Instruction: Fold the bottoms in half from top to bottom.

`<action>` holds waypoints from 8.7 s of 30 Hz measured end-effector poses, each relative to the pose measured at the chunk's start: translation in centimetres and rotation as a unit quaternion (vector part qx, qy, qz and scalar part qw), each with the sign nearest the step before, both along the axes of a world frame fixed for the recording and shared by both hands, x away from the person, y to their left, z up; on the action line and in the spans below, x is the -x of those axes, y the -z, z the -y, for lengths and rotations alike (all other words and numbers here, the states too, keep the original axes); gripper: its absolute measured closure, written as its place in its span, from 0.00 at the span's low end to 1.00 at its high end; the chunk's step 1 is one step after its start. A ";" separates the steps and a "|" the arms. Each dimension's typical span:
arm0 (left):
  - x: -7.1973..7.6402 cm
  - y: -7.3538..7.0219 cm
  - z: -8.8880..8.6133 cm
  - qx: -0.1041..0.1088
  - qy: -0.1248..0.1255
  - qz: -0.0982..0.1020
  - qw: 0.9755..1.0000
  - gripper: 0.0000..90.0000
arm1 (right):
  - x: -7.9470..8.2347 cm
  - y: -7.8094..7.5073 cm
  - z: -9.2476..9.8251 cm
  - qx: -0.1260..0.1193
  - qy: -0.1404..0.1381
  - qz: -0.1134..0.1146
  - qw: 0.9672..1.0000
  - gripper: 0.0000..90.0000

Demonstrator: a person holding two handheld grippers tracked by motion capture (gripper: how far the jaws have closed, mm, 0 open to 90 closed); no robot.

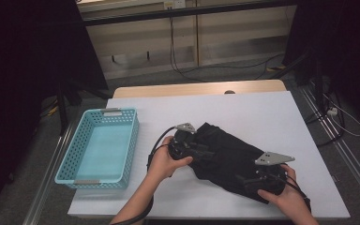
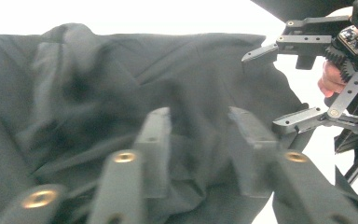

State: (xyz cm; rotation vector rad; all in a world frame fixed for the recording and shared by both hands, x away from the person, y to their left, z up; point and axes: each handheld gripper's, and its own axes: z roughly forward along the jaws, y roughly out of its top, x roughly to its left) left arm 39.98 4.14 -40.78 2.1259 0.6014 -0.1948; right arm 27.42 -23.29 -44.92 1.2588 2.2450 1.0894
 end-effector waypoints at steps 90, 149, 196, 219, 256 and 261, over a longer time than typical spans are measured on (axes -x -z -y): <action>-2.3 -0.5 -7.3 -0.055 -0.136 0.075 0.986 0.20 | -9.8 -1.4 0.0 -0.019 0.069 -0.021 0.997 0.88; -2.7 0.3 -7.9 -0.074 -0.124 0.083 0.986 0.09 | -1.1 0.2 -3.8 0.007 -0.098 -0.012 0.995 0.65; -2.9 0.2 -8.4 -0.073 -0.128 0.084 0.985 0.09 | 0.8 -0.7 0.3 -0.010 -0.076 -0.017 0.997 0.99; -3.2 0.2 -8.6 -0.072 -0.127 0.078 0.986 0.09 | 1.3 -1.0 1.2 -0.013 -0.067 -0.021 0.997 0.99; -1.9 0.6 -10.7 -0.053 -0.125 0.084 0.987 0.09 | 2.9 -1.4 2.4 -0.018 -0.045 -0.004 0.999 0.99; -2.1 0.6 -10.8 -0.049 -0.125 0.083 0.988 0.09 | 3.0 -1.4 2.6 -0.018 -0.043 -0.004 0.999 0.99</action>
